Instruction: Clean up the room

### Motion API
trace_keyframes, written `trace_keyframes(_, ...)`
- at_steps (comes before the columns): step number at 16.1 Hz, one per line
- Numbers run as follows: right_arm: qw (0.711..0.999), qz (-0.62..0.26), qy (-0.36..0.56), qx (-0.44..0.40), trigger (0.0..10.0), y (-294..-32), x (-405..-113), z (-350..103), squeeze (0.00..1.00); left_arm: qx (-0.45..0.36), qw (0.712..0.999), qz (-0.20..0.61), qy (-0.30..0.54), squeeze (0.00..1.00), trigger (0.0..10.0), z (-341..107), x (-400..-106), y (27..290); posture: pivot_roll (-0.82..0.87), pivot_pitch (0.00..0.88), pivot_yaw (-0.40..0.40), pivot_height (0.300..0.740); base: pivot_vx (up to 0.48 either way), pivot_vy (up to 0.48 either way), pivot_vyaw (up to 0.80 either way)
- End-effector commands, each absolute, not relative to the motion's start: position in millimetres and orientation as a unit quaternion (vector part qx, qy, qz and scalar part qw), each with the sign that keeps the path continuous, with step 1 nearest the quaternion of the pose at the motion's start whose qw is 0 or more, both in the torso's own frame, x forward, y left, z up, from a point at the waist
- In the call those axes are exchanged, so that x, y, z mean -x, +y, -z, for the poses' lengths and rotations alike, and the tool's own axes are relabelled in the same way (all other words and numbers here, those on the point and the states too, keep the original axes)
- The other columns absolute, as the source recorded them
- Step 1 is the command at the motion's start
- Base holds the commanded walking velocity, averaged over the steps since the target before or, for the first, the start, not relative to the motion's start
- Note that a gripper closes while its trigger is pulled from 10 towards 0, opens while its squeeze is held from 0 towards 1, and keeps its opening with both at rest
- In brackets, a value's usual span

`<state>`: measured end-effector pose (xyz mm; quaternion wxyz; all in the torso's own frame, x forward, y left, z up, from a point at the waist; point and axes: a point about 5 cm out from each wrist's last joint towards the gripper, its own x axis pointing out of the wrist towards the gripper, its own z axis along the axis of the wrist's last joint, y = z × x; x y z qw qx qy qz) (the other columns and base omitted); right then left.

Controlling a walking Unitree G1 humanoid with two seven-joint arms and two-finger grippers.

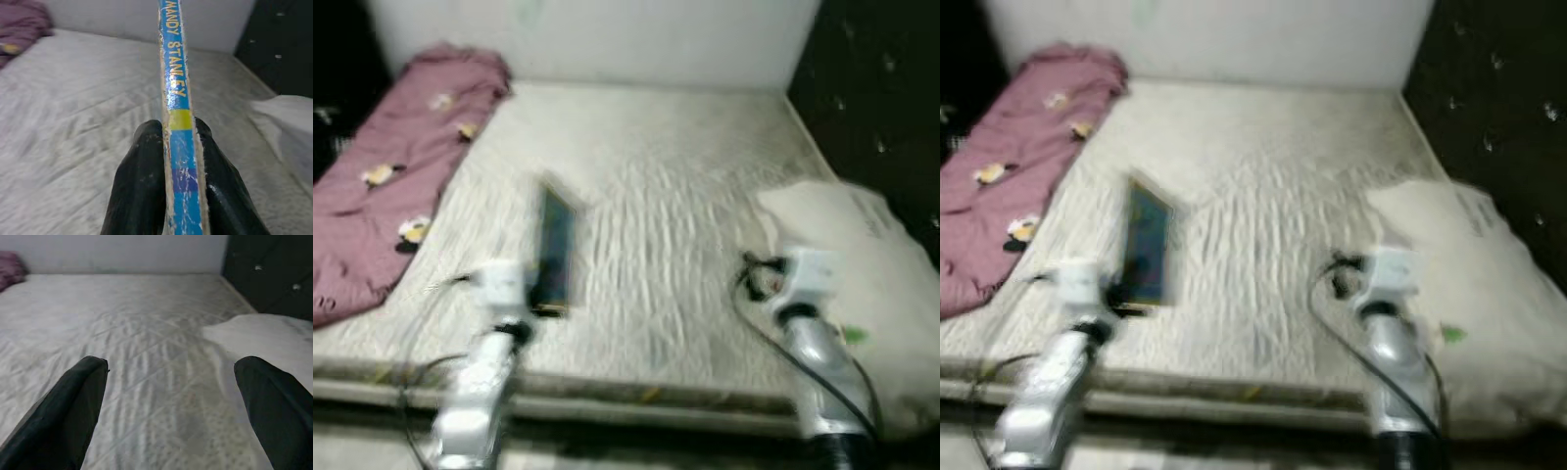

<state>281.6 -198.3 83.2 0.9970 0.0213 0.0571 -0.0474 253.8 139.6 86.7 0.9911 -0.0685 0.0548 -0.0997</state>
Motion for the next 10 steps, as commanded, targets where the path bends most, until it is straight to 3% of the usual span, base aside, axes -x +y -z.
trace_keyframes(1, 0.999, 0.02, 0.036, -0.03, 10.0, -179.9, -288.6, -93.5, 0.0, 0.041, 0.997, 0.046, 0.048, 0.0, 10.0, -89.3, -254.5, 165.8, 0.0, 0.011, -0.023, 0.74, 0.0, 0.0, 0.0)
trace_keyframes(2, 0.999, 0.024, 0.037, -0.031, 10.0, -180.4, -288.1, -93.5, 0.0, 0.047, 0.997, 0.038, 0.048, 0.0, 10.0, -91.2, -255.7, 167.6, 0.0, 0.015, -0.023, 0.74, 0.0, 0.0, 0.0)
trace_keyframes(7, 0.999, 0.022, 0.035, -0.025, 10.0, -174.4, -288.9, -94.1, 0.0, 0.035, 0.997, 0.064, 0.028, 0.0, 10.0, -97.3, -252.5, 164.6, 0.02, 0.035, -0.016, 0.74, 0.0, 0.0, -0.79)
trace_keyframes(10, 0.999, 0.023, 0.036, -0.031, 10.0, -172.3, -286.8, -92.2, 0.0, 0.028, 0.999, 0.031, 0.035, 0.0, 10.0, -94.8, -250.1, 169.4, 0.01, 0.017, -0.003, 0.74, 0.0, 0.0, -0.8)
